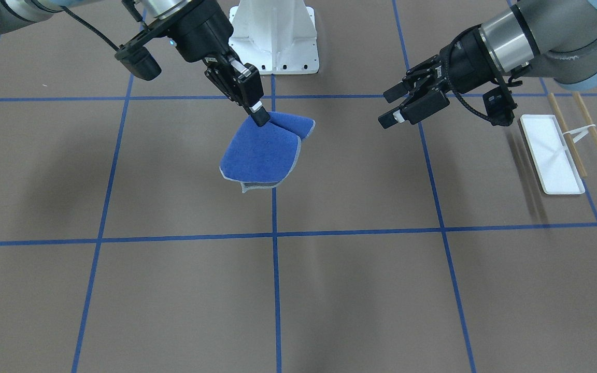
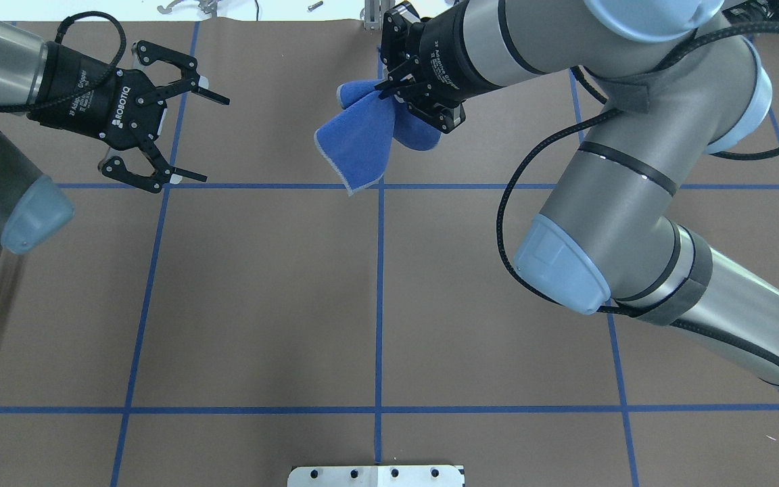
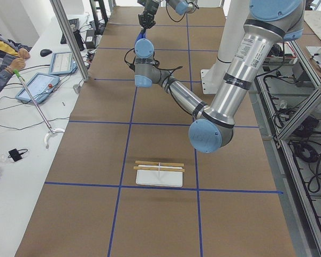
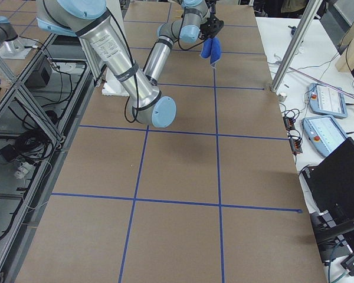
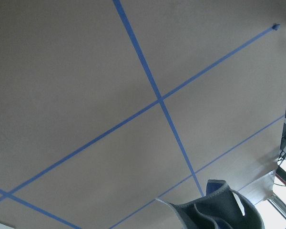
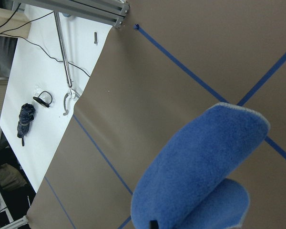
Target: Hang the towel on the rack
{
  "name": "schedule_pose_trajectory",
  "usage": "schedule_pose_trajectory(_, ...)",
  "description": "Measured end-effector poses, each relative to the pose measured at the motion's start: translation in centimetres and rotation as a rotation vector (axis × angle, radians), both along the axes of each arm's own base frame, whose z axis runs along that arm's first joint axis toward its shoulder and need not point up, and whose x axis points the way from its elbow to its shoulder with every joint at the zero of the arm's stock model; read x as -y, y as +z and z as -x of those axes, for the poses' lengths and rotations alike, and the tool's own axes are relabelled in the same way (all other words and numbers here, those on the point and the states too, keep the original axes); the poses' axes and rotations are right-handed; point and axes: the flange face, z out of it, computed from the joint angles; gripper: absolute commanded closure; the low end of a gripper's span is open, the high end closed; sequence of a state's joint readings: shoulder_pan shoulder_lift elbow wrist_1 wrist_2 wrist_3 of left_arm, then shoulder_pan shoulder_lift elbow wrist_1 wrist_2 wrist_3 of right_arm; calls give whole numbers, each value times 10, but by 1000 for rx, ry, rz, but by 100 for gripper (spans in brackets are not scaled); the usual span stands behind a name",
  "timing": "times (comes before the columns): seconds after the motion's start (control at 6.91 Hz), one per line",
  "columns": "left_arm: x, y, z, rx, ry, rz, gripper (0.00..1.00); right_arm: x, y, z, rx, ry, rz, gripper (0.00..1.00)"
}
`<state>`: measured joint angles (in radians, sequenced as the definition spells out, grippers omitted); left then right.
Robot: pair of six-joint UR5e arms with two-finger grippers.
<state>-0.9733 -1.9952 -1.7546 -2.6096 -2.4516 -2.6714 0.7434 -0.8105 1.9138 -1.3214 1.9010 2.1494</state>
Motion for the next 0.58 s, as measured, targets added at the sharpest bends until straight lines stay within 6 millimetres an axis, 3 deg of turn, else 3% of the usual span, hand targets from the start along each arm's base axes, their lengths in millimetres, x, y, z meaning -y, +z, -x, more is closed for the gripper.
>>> schedule_pose_trajectory(0.58, -15, -7, -24, -103, -14, 50, 6, -28, -22, 24, 104, 27, -48, 100)
